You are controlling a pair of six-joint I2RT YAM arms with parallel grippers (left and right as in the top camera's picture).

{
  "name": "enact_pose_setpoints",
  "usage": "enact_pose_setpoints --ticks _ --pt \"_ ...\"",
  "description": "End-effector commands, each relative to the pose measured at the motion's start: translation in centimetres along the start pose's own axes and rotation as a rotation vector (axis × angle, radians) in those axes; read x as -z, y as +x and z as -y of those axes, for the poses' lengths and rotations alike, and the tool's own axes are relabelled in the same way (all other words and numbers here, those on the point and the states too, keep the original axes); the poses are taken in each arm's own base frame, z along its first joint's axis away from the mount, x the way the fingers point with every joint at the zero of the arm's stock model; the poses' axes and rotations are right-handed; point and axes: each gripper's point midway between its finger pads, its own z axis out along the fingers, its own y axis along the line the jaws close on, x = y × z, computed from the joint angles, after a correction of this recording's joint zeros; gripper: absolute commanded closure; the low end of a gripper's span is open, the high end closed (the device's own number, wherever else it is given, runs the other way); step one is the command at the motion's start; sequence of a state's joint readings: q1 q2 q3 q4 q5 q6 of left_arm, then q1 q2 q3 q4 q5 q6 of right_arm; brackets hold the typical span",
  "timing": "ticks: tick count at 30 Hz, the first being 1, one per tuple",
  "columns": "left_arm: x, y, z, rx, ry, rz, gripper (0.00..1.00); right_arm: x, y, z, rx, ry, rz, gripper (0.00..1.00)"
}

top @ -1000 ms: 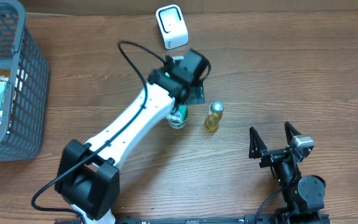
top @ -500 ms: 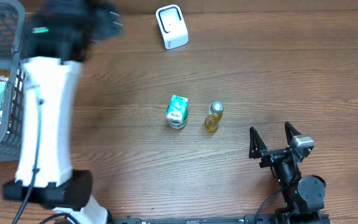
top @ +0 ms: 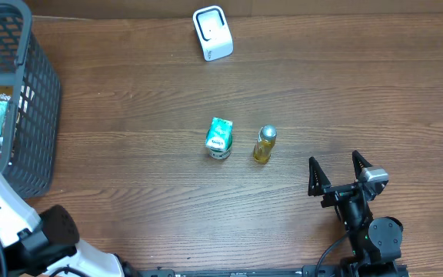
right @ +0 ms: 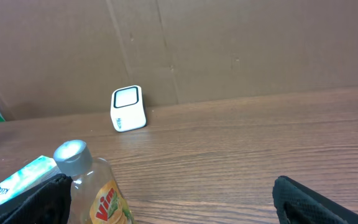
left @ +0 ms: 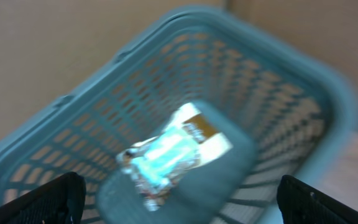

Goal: Scan the item barcode
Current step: 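Return the left gripper to the grey basket, then grasp the green-and-brown snack bag in the basket with the left gripper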

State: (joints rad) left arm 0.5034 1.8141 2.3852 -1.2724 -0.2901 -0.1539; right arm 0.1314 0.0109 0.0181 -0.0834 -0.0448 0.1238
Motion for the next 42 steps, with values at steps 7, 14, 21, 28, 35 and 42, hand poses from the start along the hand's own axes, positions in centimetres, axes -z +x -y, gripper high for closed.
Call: enact_pose_setpoints --ticks 7,14,21,28,35,42 --pt "-8.7 4.3 -1.1 -0.16 0.012 -0.226 0.0 0.0 0.2 0.3 -0.004 0.01 0.002 0.0" --pt "-14.7 9.7 -0.3 -0.266 0.02 -0.429 0.01 0.0 0.2 0.3 -0.004 0.01 0.002 0.0" --pt "-19.5 14.5 -0.2 -0.364 0.039 -0.589 0.01 0.0 0.2 0.3 -0.004 0.01 0.002 0.0" --pt "-21.8 17.0 -1.6 -0.383 0.04 -0.666 0.01 0.0 0.2 0.3 -0.004 0.01 0.002 0.0" --pt "-23.2 17.7 -3.5 -0.434 0.051 -0.666 0.0 0.0 0.2 0.3 -0.004 0.01 0.002 0.0" --pt "-23.9 17.3 -3.3 -0.508 0.128 -0.631 0.0 0.0 0.2 0.3 -0.004 0.01 0.002 0.0"
